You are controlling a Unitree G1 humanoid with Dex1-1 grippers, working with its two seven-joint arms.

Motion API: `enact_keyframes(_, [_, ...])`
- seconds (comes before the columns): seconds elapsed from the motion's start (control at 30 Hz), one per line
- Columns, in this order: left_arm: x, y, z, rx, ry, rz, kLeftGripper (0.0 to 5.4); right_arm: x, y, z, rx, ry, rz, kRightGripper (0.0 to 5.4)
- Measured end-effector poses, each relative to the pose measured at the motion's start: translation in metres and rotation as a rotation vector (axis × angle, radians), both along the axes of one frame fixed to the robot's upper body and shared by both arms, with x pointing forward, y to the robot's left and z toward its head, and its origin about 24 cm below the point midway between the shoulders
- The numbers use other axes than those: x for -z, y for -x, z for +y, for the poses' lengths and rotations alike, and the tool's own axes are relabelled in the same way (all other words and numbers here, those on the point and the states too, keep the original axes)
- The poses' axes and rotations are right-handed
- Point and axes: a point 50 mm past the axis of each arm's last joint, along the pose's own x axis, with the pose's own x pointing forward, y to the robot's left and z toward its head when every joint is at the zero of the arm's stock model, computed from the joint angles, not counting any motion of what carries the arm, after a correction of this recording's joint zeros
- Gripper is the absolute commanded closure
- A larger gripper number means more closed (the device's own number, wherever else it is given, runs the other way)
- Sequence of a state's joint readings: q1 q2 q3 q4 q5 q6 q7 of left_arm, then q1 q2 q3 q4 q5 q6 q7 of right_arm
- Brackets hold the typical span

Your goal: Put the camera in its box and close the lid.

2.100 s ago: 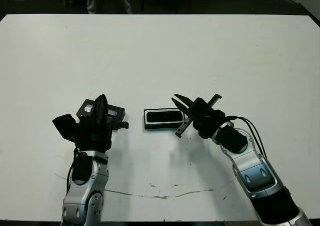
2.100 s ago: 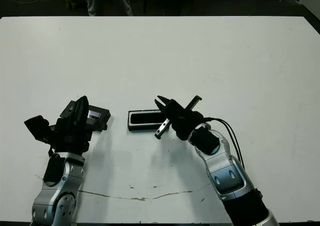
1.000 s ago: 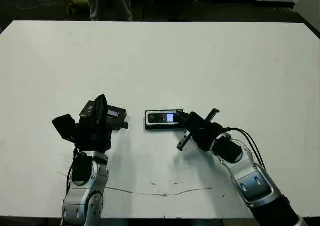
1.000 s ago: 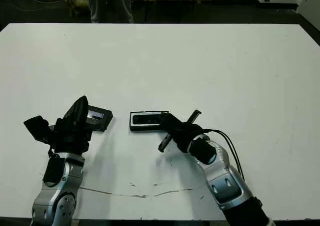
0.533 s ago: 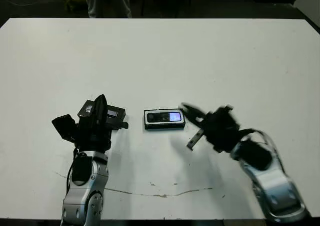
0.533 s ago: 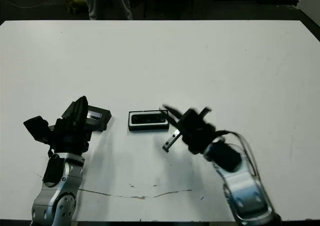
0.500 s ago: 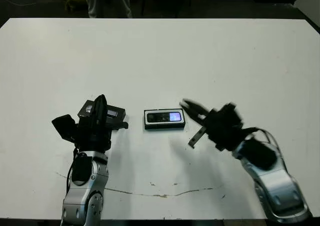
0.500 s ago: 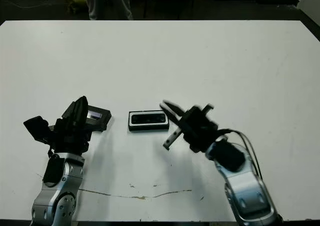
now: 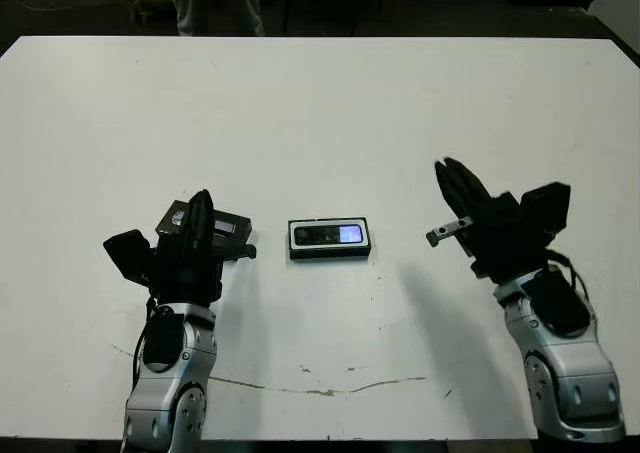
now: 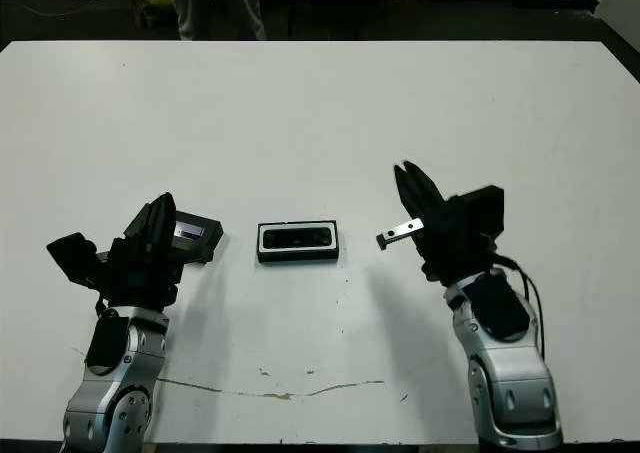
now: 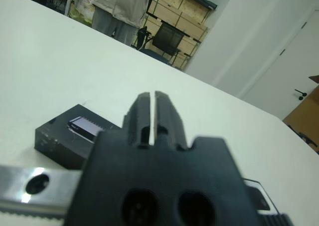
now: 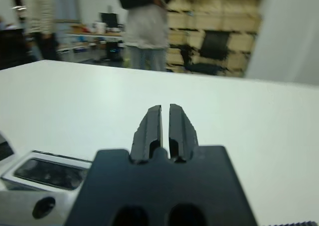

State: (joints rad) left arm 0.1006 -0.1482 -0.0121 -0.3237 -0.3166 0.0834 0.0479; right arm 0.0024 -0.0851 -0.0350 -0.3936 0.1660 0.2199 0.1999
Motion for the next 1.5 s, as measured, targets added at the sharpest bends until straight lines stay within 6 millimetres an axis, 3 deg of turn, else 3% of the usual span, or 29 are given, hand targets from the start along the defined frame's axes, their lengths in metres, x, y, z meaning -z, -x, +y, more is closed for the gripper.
enact_keyframes(0.4, [-0.002, 0.001, 0.001, 0.001, 0.000, -0.008, 5.40, 0.033, 0.016, -0.008, 0.178, -0.106, -0.008, 5.38])
enact_keyframes(1.1, [-0.003, 0.001, 0.003, 0.009, 0.001, -0.012, 5.40, 0.034, 0.016, -0.007, 0.193, -0.073, -0.009, 5.38])
enact_keyframes(1.5, [-0.035, 0.022, 0.025, 0.086, -0.118, -0.151, 5.40, 0.037, 0.016, -0.005, 0.180, -0.072, 0.003, 5.38])
